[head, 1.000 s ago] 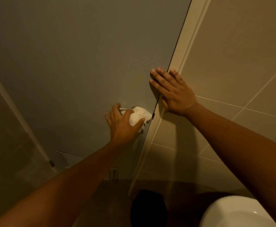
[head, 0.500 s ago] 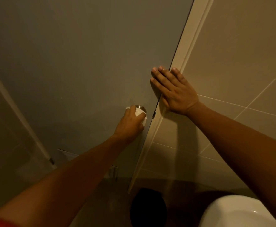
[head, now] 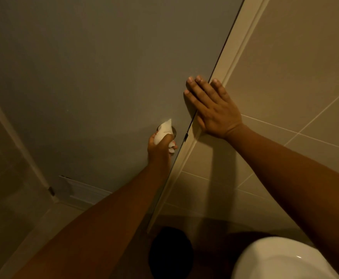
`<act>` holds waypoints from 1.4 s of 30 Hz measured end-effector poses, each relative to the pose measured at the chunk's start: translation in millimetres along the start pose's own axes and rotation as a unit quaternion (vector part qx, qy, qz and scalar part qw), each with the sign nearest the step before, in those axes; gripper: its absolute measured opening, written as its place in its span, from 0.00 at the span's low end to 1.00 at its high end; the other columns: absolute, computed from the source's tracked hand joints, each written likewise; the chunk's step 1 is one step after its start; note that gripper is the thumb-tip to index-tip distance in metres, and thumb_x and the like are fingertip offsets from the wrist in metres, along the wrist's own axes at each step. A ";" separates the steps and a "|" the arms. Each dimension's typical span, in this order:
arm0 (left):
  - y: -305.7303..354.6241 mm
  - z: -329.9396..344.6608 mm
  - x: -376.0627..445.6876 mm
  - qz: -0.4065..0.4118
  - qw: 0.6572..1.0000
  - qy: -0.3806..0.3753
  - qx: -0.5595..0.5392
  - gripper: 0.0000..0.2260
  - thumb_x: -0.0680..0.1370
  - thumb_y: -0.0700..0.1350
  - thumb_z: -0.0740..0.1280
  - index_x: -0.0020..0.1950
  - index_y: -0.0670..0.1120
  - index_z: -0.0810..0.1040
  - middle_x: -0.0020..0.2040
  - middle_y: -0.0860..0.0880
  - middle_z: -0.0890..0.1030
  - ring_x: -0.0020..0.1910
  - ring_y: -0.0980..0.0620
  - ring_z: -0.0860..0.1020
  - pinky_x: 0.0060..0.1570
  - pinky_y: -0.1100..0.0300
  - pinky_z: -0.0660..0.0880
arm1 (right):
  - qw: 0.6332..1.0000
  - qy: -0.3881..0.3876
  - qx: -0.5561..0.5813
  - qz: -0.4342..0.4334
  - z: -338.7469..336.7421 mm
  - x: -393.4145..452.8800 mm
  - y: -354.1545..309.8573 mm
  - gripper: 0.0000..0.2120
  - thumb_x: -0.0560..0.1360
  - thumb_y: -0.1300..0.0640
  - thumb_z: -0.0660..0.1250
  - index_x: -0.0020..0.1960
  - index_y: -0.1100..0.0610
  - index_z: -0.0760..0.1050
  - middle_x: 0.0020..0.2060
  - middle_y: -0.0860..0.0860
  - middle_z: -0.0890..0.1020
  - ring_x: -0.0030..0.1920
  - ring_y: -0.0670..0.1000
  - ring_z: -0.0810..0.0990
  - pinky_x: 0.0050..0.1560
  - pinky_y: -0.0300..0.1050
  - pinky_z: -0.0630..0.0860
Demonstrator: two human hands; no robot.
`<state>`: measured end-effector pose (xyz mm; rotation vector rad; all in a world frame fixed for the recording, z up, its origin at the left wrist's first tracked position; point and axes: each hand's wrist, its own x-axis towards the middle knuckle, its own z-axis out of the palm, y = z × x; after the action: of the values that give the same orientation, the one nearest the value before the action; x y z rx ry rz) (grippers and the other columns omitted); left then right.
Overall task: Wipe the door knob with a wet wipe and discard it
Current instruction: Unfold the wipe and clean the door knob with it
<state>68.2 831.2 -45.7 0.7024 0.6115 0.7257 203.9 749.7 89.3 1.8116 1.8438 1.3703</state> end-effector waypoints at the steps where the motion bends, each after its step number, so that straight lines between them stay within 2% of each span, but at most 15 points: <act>1: 1.6 2.3 -1.4 0.014 1.000 0.005 0.019 0.22 0.70 0.42 0.70 0.63 0.44 0.72 0.38 0.45 0.77 0.28 0.53 0.75 0.29 0.59 0.72 | 1.000 0.000 0.001 0.001 0.0 0.1 0.1 0.29 0.79 0.52 0.55 0.78 0.59 0.57 0.77 0.59 0.61 0.77 0.60 0.58 0.76 0.58 0.49; 3: 0.3 -0.7 -5.5 0.141 0.965 0.033 0.219 0.15 0.71 0.43 0.69 0.57 0.47 0.74 0.43 0.44 0.79 0.31 0.52 0.77 0.34 0.53 0.77 | 1.000 0.000 -0.002 0.002 0.2 0.6 0.2 0.30 0.77 0.53 0.56 0.78 0.59 0.58 0.77 0.59 0.62 0.77 0.60 0.59 0.76 0.59 0.51; 6: 4.7 -14.9 0.4 0.343 0.782 -0.001 0.521 0.10 0.73 0.49 0.64 0.53 0.49 0.76 0.52 0.52 0.76 0.45 0.58 0.74 0.47 0.61 0.74 | 1.000 -0.004 -0.001 -0.001 0.1 0.3 0.8 0.30 0.77 0.52 0.57 0.78 0.59 0.59 0.77 0.59 0.62 0.77 0.60 0.59 0.76 0.59 0.52; 11: 26.4 -26.3 11.4 0.327 0.614 -0.124 0.708 0.19 0.74 0.47 0.72 0.64 0.50 0.73 0.71 0.42 0.66 0.63 0.42 0.73 0.58 0.53 0.77 | 1.000 -0.004 0.005 0.001 0.3 0.2 0.4 0.32 0.76 0.51 0.57 0.78 0.59 0.58 0.77 0.59 0.61 0.77 0.60 0.58 0.76 0.59 0.51; 12: 28.4 -25.3 11.6 0.324 0.608 -0.131 0.713 0.20 0.74 0.47 0.72 0.65 0.50 0.72 0.71 0.42 0.65 0.64 0.42 0.73 0.59 0.52 0.77 | 1.000 -0.005 0.006 0.000 0.3 -0.1 0.1 0.32 0.76 0.51 0.57 0.78 0.59 0.58 0.77 0.59 0.61 0.77 0.60 0.58 0.76 0.59 0.50; 13: 28.5 -24.7 11.6 0.310 0.620 -0.132 0.708 0.20 0.74 0.47 0.71 0.64 0.51 0.72 0.70 0.43 0.68 0.63 0.43 0.74 0.57 0.52 0.78 | 1.000 -0.007 0.008 0.000 0.4 -0.3 0.2 0.32 0.76 0.51 0.57 0.78 0.58 0.57 0.77 0.59 0.61 0.77 0.60 0.58 0.76 0.59 0.49; 16: 24.0 -22.1 6.7 0.259 0.758 -0.072 0.594 0.15 0.75 0.47 0.67 0.61 0.51 0.69 0.54 0.52 0.76 0.53 0.49 0.78 0.43 0.60 0.76 | 1.000 -0.009 0.018 0.002 0.1 -0.7 0.8 0.32 0.77 0.50 0.57 0.78 0.58 0.57 0.77 0.59 0.60 0.78 0.60 0.57 0.76 0.58 0.50; 18: 17.8 -16.4 -1.3 0.286 0.767 -0.043 0.573 0.15 0.74 0.41 0.68 0.60 0.48 0.72 0.56 0.50 0.73 0.51 0.52 0.75 0.46 0.59 0.76 | 1.000 -0.015 0.026 0.005 -0.9 -1.1 0.1 0.31 0.77 0.50 0.57 0.78 0.58 0.57 0.77 0.59 0.60 0.78 0.59 0.57 0.76 0.58 0.50; 21: 12.0 -15.0 -6.6 0.241 0.865 -0.024 0.440 0.13 0.72 0.37 0.71 0.55 0.46 0.76 0.58 0.48 0.70 0.47 0.60 0.74 0.51 0.60 0.75 | 0.998 -0.041 0.047 0.020 -4.3 -3.0 -4.0 0.32 0.77 0.50 0.56 0.79 0.57 0.55 0.78 0.58 0.58 0.78 0.59 0.55 0.77 0.57 0.49; 25: 20.1 -18.5 -8.3 0.140 0.927 -0.068 0.341 0.20 0.72 0.41 0.74 0.61 0.48 0.74 0.57 0.48 0.76 0.51 0.49 0.78 0.37 0.63 0.79 | 0.987 -0.072 0.122 0.076 -12.4 -3.0 -23.9 0.32 0.74 0.51 0.56 0.78 0.58 0.58 0.78 0.59 0.57 0.78 0.60 0.53 0.78 0.57 0.48; 27: 29.2 -23.9 -9.4 0.135 0.914 -0.082 0.373 0.22 0.71 0.42 0.75 0.62 0.50 0.73 0.57 0.50 0.76 0.53 0.49 0.77 0.38 0.64 0.77 | 0.974 -0.069 0.193 0.097 -12.8 -7.0 -44.8 0.29 0.74 0.52 0.57 0.74 0.60 0.65 0.77 0.59 0.61 0.77 0.60 0.57 0.77 0.56 0.50; 30: 43.7 -40.9 -3.1 0.151 0.858 -0.142 0.470 0.27 0.69 0.48 0.77 0.65 0.55 0.72 0.65 0.51 0.74 0.60 0.50 0.75 0.53 0.57 0.78 | 0.940 -0.098 0.297 0.139 -3.9 -19.9 -84.5 0.24 0.74 0.56 0.65 0.69 0.61 0.72 0.71 0.60 0.71 0.73 0.61 0.67 0.73 0.60 0.64; 32: 55.2 -52.3 2.8 0.158 0.832 -0.165 0.506 0.25 0.71 0.50 0.74 0.67 0.56 0.72 0.67 0.48 0.73 0.61 0.48 0.76 0.58 0.54 0.78 | 0.889 -0.125 0.389 0.208 -1.5 -22.4 -108.7 0.22 0.75 0.57 0.65 0.68 0.60 0.73 0.68 0.58 0.74 0.68 0.59 0.71 0.68 0.58 0.71; 37: 82.4 -56.9 7.5 0.170 0.832 -0.129 0.512 0.14 0.81 0.46 0.62 0.64 0.45 0.78 0.62 0.44 0.78 0.59 0.47 0.78 0.61 0.55 0.76 | 0.738 -0.092 0.521 0.420 -7.8 -13.3 -144.1 0.17 0.79 0.56 0.60 0.64 0.61 0.77 0.59 0.58 0.81 0.56 0.56 0.79 0.57 0.40 0.71; 42: 89.1 -57.1 6.6 0.127 0.801 -0.200 0.550 0.20 0.75 0.41 0.72 0.66 0.45 0.77 0.63 0.45 0.80 0.60 0.48 0.80 0.60 0.56 0.77 | 0.653 -0.065 0.559 0.506 -10.9 -22.7 -164.5 0.18 0.76 0.56 0.67 0.65 0.60 0.76 0.55 0.55 0.80 0.52 0.52 0.81 0.56 0.46 0.80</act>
<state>-1.7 905.0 -15.9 2.0024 0.5102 0.3751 90.7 756.5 -32.6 3.7760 1.6371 -0.1472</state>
